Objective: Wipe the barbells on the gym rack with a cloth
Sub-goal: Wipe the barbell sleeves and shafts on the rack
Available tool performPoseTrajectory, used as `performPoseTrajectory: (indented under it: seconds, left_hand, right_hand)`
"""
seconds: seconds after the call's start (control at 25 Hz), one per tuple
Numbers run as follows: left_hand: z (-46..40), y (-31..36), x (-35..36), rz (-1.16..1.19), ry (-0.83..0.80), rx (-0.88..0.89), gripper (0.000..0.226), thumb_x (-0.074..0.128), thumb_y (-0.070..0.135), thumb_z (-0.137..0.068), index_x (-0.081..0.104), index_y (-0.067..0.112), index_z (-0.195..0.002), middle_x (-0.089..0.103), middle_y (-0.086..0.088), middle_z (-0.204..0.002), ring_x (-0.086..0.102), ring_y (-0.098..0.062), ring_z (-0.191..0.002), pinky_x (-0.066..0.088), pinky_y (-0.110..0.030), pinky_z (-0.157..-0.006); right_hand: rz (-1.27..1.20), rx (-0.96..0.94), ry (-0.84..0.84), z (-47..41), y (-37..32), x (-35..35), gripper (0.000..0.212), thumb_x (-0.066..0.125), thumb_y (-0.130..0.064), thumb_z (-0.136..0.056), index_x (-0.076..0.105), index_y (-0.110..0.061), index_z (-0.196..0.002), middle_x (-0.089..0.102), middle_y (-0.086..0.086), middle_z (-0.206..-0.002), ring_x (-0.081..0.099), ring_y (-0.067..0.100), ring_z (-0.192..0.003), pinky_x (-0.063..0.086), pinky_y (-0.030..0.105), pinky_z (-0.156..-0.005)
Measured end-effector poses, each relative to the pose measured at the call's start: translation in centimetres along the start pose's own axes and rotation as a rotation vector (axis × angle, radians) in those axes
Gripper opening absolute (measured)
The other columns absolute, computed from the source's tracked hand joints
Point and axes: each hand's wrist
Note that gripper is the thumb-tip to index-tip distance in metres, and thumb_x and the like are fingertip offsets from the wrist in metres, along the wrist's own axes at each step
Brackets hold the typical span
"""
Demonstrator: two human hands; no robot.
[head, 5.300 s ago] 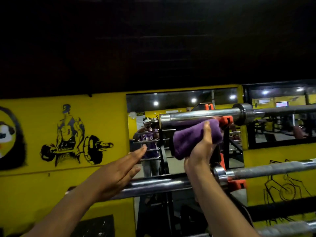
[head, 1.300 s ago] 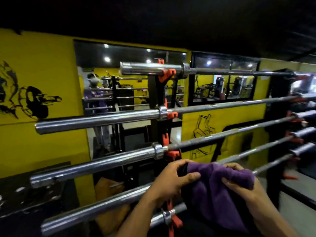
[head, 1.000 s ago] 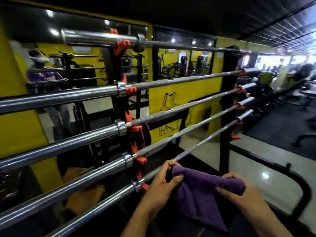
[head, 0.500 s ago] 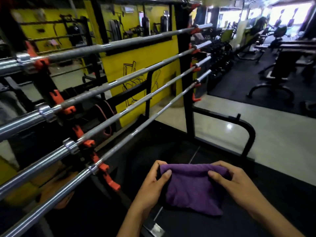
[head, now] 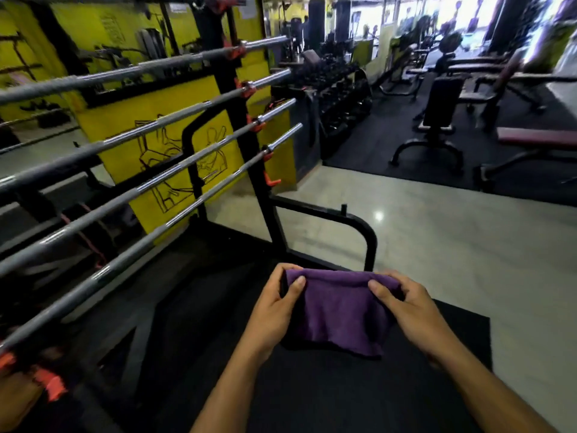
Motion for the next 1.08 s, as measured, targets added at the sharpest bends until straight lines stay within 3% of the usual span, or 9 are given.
performPoseTrajectory:
  seconds: [0.12, 0.28, 0.64, 0.8, 0.88, 0.96, 1.04, 1.08]
  left_hand:
    - [-4.2, 2.5, 5.3, -0.033, -0.037, 0.04, 0.02, 0.057, 0.037, -0.101, 0.06, 0.02, -0.111, 0.067, 0.0, -0.105, 0.064, -0.024, -0.102, 0.052, -0.048, -0.092]
    - [-8.4, 2.8, 8.4, 0.004, -0.033, 0.06, 0.016, 0.059, 0.032, -0.101, 0.061, 0.022, -0.113, 0.068, 0.003, -0.108, 0.065, -0.021, -0.104, 0.055, -0.043, -0.092]
    - [-20.8, 0.5, 8.9, 0.105, 0.081, 0.035, 0.015, 0.066, 0.021, -0.096, 0.063, 0.019, -0.111, 0.068, -0.001, -0.109, 0.066, -0.015, -0.1, 0.056, -0.024, -0.08]
    - [-28.0, 0.5, 6.2, 0.097, 0.085, 0.006, 0.019, 0.067, 0.019, -0.096, 0.062, 0.019, -0.114, 0.068, 0.001, -0.111, 0.066, -0.011, -0.102, 0.055, -0.022, -0.081]
    - [-31.0, 0.4, 4.9, -0.005, 0.078, 0.034, 0.034, 0.071, 0.022, -0.093, 0.058, 0.026, -0.124, 0.064, 0.01, -0.118, 0.062, 0.002, -0.107, 0.052, -0.015, -0.085]
    - [-34.8, 0.2, 3.8, -0.267, 0.078, 0.126, 0.055, 0.074, 0.036, -0.089, 0.047, 0.039, -0.137, 0.052, 0.023, -0.135, 0.047, 0.013, -0.123, 0.038, -0.003, -0.096]
    - [-37.9, 0.9, 3.4, -0.382, -0.018, 0.162, 0.063, 0.072, 0.045, -0.088, 0.041, 0.042, -0.143, 0.045, 0.028, -0.143, 0.037, 0.016, -0.131, 0.029, 0.002, -0.1]
    - [-39.4, 1.0, 3.3, -0.37, -0.088, 0.174, 0.06, 0.071, 0.044, -0.09, 0.043, 0.04, -0.143, 0.049, 0.025, -0.142, 0.041, 0.013, -0.132, 0.031, -0.002, -0.102]
  right_hand:
    - [-0.071, 0.03, 0.051, -3.4, 0.3, -5.9, 0.012, 0.064, -0.034, -0.095, 0.071, -0.029, -0.102, 0.075, -0.004, -0.097, 0.072, 0.014, -0.092, 0.059, 0.031, -0.078]
    - [-0.114, 0.023, 0.071, -7.0, 0.9, -8.7, 0.015, 0.062, -0.038, -0.096, 0.071, -0.028, -0.103, 0.074, -0.001, -0.098, 0.072, 0.015, -0.091, 0.059, 0.029, -0.071]
    - [-0.14, 0.006, 0.045, -20.4, 2.2, -8.6, 0.028, 0.05, -0.042, -0.102, 0.069, -0.022, -0.1, 0.07, -0.003, -0.083, 0.064, 0.007, -0.075, 0.049, 0.019, -0.06]
    - [-0.146, 0.008, 0.024, -28.6, 1.3, -6.7, 0.033, 0.047, -0.04, -0.104, 0.066, -0.013, -0.099, 0.067, 0.005, -0.085, 0.06, 0.012, -0.077, 0.048, 0.026, -0.068]
    - [-0.136, -0.015, 0.002, -31.9, 0.2, -5.7, 0.032, 0.046, -0.039, -0.104, 0.066, -0.016, -0.094, 0.067, 0.002, -0.084, 0.06, 0.011, -0.077, 0.048, 0.025, -0.069]
    - [-0.126, -0.043, -0.049, -35.8, -1.0, -4.2, 0.03, 0.046, -0.04, -0.104, 0.066, -0.021, -0.093, 0.068, 0.0, -0.086, 0.062, 0.009, -0.078, 0.049, 0.021, -0.069]
    - [-0.095, -0.045, -0.089, -39.3, -1.9, -2.6, 0.029, 0.046, -0.044, -0.103, 0.065, -0.023, -0.097, 0.068, -0.001, -0.091, 0.063, 0.011, -0.084, 0.048, 0.025, -0.074]
    - [-0.078, -0.053, -0.113, -40.9, -2.2, -1.8, 0.029, 0.047, -0.045, -0.102, 0.064, -0.023, -0.098, 0.067, -0.002, -0.091, 0.062, 0.012, -0.085, 0.047, 0.027, -0.075]
Point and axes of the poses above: each hand's wrist, its own z-axis away from the middle knuckle, its own x-axis out of the palm, y = z × x
